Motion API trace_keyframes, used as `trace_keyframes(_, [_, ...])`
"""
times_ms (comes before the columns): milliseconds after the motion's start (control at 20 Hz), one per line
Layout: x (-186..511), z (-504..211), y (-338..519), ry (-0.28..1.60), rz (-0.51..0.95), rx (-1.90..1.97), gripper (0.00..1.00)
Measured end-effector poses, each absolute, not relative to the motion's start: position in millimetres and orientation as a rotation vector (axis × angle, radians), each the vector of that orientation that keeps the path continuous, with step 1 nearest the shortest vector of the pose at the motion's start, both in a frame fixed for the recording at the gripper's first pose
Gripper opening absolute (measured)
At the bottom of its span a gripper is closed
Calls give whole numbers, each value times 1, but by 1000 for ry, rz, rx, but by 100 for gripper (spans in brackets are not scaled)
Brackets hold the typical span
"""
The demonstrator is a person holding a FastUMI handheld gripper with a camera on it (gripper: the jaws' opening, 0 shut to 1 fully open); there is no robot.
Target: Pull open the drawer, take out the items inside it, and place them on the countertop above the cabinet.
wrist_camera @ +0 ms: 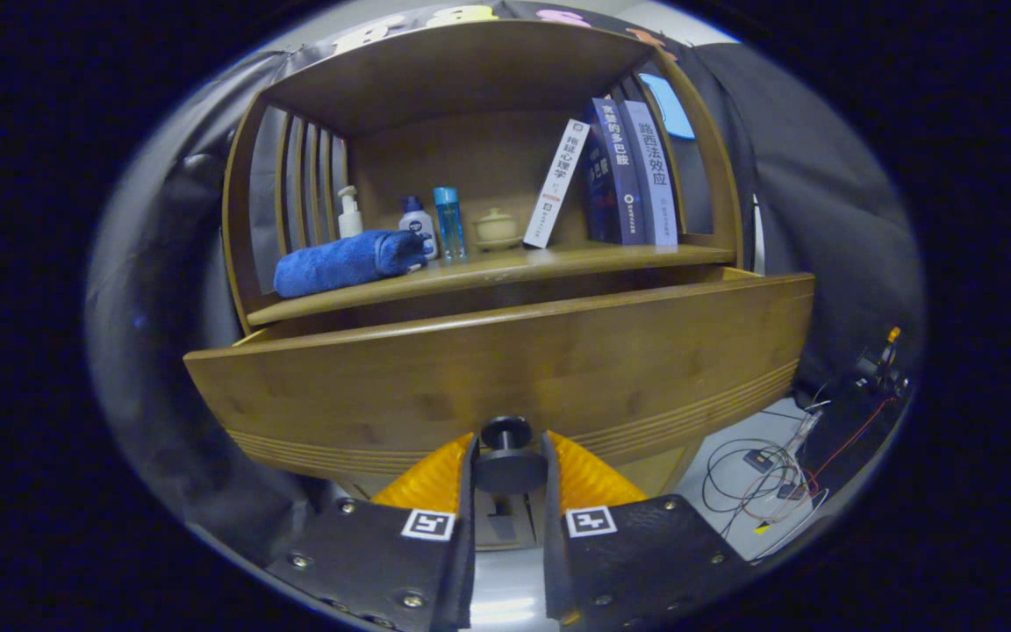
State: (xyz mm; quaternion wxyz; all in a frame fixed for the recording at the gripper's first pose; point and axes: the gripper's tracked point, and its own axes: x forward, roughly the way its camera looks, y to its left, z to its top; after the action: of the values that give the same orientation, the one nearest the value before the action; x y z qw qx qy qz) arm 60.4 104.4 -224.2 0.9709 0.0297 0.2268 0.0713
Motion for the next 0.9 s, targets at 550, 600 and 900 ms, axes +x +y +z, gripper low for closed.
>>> trace_keyframes(550, [3, -225, 89, 506, 148, 47, 32])
trace_keyframes(600, [-1, -224, 88, 501, 147, 55, 32])
trace_keyframes(900, [-7, -224, 85, 511, 148, 60, 32])
